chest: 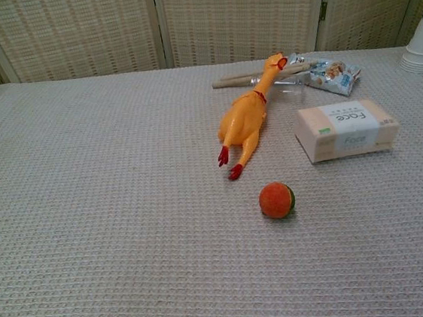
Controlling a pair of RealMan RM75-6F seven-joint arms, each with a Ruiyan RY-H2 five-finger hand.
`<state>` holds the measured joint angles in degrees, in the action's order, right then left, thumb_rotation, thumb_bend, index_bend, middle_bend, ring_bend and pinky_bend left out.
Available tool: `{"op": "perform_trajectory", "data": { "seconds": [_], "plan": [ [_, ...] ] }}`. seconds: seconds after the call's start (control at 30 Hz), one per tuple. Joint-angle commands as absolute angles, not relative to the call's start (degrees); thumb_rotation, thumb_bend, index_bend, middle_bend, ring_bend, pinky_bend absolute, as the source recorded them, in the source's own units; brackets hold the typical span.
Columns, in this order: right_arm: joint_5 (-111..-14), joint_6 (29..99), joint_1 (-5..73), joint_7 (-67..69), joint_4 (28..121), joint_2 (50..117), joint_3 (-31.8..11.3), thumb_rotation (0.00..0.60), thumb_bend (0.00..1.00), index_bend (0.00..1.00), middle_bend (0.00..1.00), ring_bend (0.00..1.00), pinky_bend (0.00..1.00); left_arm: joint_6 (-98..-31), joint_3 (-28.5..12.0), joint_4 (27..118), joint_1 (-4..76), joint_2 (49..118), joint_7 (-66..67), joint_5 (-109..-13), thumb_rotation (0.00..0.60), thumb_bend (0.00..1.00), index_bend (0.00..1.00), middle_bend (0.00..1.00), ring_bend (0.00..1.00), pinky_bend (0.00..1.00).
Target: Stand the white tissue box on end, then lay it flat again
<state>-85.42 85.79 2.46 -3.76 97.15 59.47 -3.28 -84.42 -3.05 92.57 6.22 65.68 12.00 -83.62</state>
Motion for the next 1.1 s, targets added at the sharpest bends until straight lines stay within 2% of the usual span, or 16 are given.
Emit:
{"op": "perform_trajectory", "data": {
  "seconds": [0.03,0.73,0.9,1.03,1.1],
  "plan": [
    [-85.3,85.7,2.5,-3.8,97.1,59.4,-3.3,0.6,0.15,0.03,0.0,0.0,0.0,-84.4,-3.2,92.6,6.2,65.8,12.0,-83.3,0.6,0.62,0.31,0.0,0.0,0.11],
    [-84.7,84.7,2.6,-3.3,96.9,59.5,-3.3,0.6,0.15,0.03,0.0,0.0,0.0,-83.9,-3.6,92.4,6.4,65.6,11.1,-82.4,0.6,0.62,0.31,0.0,0.0,0.11],
    [-79.7,69.6,13.2,-7.1,103.5,58.3,-7.6,0.6,0.15,0.01,0.0,0.0,0.0,-84.2,-3.5,93.1,6.3,64.8,8.9,-83.1,0.6,0.62,0.31,0.0,0.0,0.11],
    [-67.9,53.1,25.9,-15.6,105.6,59.8,-12.4,0.6,0.15,0.0,0.0,0.0,0.0,-84.7,-3.7,93.2,6.1,64.1,7.4,-83.2,0.6,0.62,0.31,0.0,0.0,0.11],
    [-60.5,47.1,31.6,-20.5,104.7,61.4,-13.5,0.6,0.15,0.0,0.0,0.0,0.0,-85.0,-3.8,93.2,5.9,63.7,7.0,-83.1,0.6,0.62,0.31,0.0,0.0,0.11]
  ]
}}
